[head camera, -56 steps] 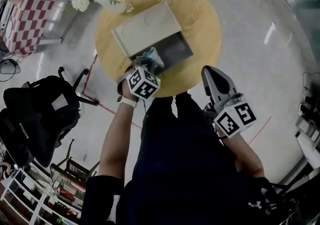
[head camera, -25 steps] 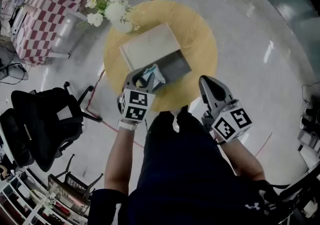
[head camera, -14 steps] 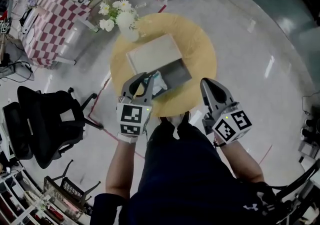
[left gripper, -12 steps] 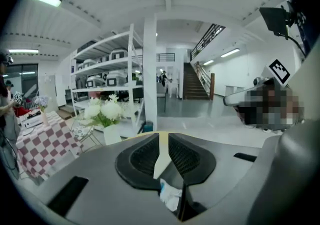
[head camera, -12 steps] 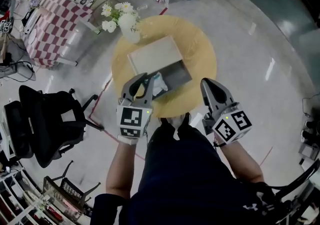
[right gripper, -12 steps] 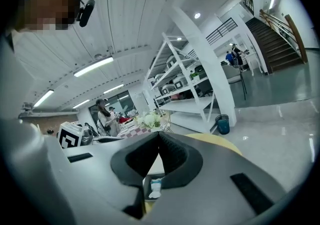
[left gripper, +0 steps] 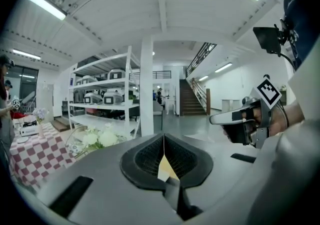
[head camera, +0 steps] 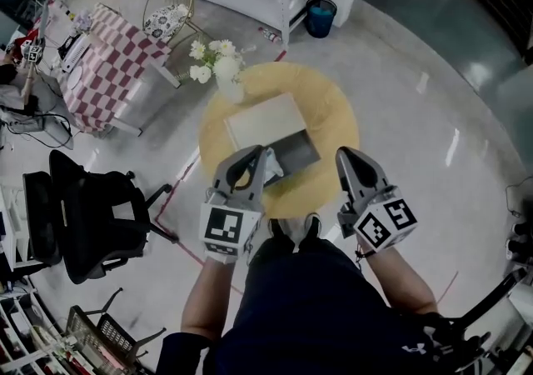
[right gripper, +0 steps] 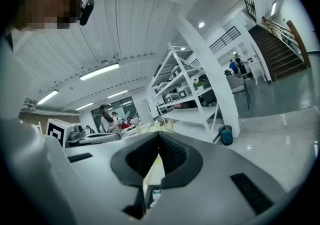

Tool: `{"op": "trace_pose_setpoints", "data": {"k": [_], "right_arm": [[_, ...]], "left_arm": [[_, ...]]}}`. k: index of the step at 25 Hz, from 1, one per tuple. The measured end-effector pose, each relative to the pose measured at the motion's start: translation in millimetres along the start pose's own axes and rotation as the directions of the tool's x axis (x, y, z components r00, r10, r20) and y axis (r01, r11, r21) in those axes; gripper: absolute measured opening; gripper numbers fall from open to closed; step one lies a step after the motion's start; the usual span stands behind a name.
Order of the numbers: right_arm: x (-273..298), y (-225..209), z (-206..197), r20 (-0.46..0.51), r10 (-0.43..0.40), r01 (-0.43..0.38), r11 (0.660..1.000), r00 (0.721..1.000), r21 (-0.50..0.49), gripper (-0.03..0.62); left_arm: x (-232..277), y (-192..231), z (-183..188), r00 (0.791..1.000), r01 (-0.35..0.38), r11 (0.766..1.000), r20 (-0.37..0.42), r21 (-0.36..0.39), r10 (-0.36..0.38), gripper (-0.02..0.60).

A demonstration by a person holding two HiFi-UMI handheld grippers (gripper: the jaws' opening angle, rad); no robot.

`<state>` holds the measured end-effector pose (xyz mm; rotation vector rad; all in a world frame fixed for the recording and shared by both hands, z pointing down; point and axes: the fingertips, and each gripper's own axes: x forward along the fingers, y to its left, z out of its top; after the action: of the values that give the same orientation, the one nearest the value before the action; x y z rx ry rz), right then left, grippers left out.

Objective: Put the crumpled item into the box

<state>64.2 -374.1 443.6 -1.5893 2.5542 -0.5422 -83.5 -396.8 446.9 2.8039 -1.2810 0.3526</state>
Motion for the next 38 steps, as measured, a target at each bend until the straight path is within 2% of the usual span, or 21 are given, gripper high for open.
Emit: {"op": "trace_pose_setpoints", "data": {"k": [4, 7, 21, 32, 38], "right_arm": [[-7, 7, 15, 0.028, 0.006, -0.006, 1.000, 1.000, -0.010, 0.003], [-10, 11, 25, 0.053, 0.014, -0.013, 1.000, 0.998, -0.022, 0.003], [-23, 41, 69, 0.162, 0.068, -0.053, 0.994, 0.985, -0.094, 0.003], [-40, 62, 107, 0.268, 0.105, -0.053, 0.980, 0.958, -0.193, 0.003], [-42, 68, 113, 0.279, 0.132, -0.068, 0.971, 0.951, -0.227, 0.003]], "left_arm": [[-9, -8, 23, 0.998, 0.021, 0.996, 0.061, -0.085, -0.016, 0.020], [-15, -13, 41, 0.993, 0.032, 0.993, 0.114, -0.110, -0.019, 0.018], [-44, -22, 78, 0.973, -0.002, 0.996, 0.228, -0.089, 0.022, 0.018], [-47, -35, 105, 0.953, 0.025, 0.998, 0.303, -0.051, -0.009, 0.017], [-44, -35, 106, 0.950, 0.030, 0.998, 0.311, -0.057, -0.011, 0.018]]}}
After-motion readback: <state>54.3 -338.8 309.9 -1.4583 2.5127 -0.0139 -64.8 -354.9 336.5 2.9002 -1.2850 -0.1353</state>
